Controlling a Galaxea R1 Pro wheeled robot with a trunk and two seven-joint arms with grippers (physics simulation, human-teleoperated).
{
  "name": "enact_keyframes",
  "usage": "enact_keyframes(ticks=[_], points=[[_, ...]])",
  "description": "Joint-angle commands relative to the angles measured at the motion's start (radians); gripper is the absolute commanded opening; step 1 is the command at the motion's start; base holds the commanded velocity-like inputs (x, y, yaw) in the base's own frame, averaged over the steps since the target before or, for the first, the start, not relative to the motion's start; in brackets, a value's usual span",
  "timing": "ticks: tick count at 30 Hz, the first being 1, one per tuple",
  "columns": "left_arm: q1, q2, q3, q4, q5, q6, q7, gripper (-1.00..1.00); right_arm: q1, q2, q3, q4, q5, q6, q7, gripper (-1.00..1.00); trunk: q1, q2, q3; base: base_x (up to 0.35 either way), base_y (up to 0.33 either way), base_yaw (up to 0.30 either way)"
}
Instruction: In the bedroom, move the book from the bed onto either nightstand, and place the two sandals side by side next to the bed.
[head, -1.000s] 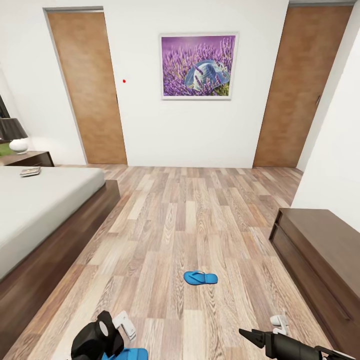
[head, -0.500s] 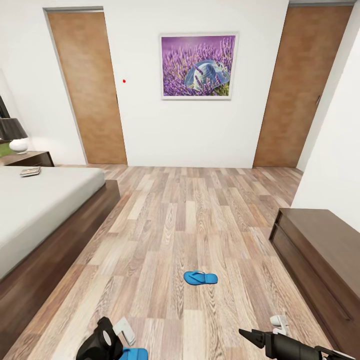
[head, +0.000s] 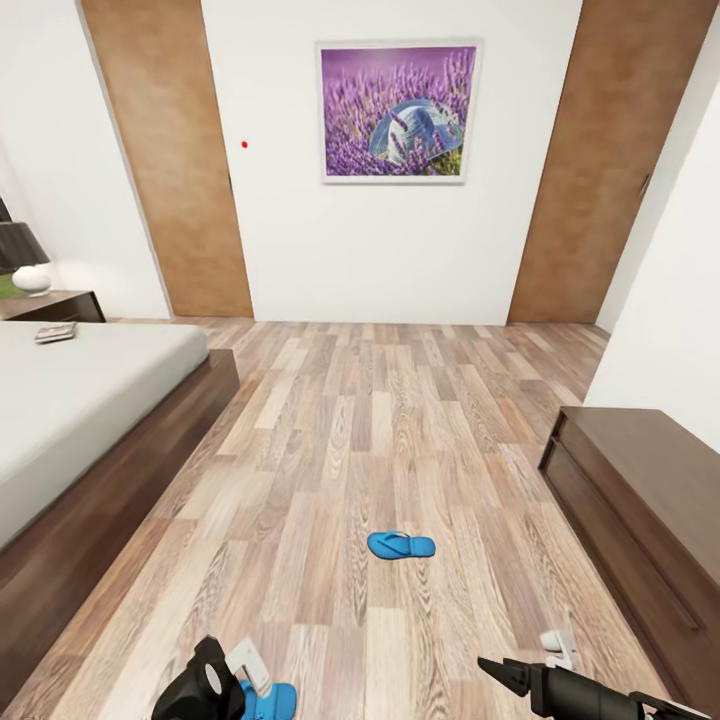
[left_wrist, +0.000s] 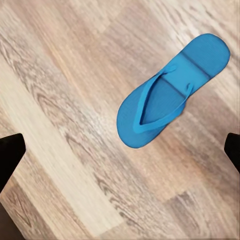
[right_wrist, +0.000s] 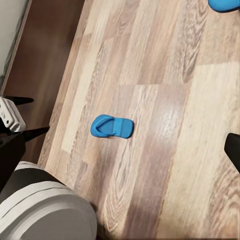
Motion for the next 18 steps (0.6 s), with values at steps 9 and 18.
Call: enact_keyframes(ticks=[9, 18], points=[[-0.001, 0.000, 0.000, -0.003, -0.011, 0.002, -0.008, 1.00, -0.001, 0.000, 0.000, 0.000, -0.005, 0.007, 0.001, 1.00, 0.004, -0.003, -0.036, 0.000, 0.000, 0.000], [-0.001, 0.000, 0.000, -0.008, -0.011, 0.002, -0.007, 1.00, 0.000, 0.000, 0.000, 0.000, -0.005, 0.007, 0.001, 1.00, 0.008, -0.005, -0.071, 0.000, 0.000, 0.000]])
